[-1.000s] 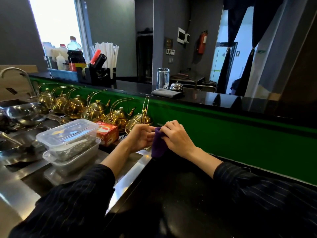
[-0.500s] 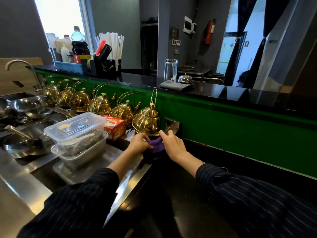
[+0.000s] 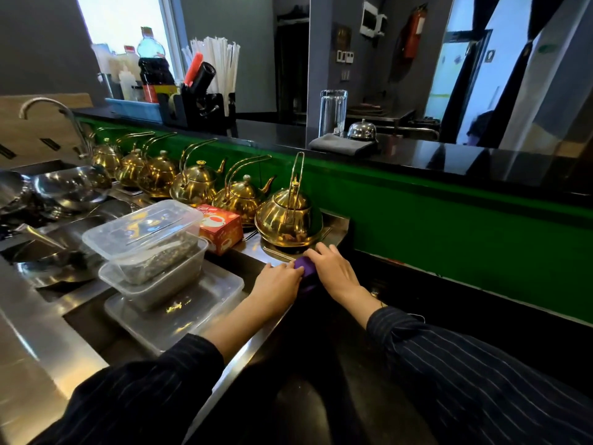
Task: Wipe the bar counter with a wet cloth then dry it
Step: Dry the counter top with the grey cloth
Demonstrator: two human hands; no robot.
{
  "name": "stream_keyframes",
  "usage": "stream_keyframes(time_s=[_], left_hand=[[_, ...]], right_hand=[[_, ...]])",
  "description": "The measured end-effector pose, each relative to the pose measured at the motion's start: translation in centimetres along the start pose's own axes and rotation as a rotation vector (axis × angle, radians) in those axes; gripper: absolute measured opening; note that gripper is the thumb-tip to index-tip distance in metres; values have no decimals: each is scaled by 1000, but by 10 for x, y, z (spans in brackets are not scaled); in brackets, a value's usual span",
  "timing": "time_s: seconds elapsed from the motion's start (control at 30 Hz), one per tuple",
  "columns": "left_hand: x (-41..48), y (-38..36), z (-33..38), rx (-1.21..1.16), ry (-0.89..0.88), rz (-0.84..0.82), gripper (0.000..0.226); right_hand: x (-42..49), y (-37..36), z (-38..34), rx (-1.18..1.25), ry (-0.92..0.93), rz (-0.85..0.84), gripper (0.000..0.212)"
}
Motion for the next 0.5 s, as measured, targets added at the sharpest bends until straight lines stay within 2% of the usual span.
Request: stream_keyframes(time_s=[0.1,0.2,0.33,0.5], left_hand=[[3,6,5,-1,32,-10,33],[11,20,-1,-102,91,-48,27],[36,60,7,-298,67,7,24],[93,126,29,-411,19,166,36]], right_hand=[[2,4,9,38,-28,-14,33],[-1,15,17,67,-11,-29,36],[0,62,32,69,28,111,29],[18,133,63,-52,12,289,19]])
Point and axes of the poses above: each hand's wrist, its own x-axis towards the middle knuckle, its own y-axis out of the back of the hand, z = x × y, the point moved 6 cm from there along x, towards the middle knuckle, and after that the axes turned 10 degrees about y, right-handed, at the moved point
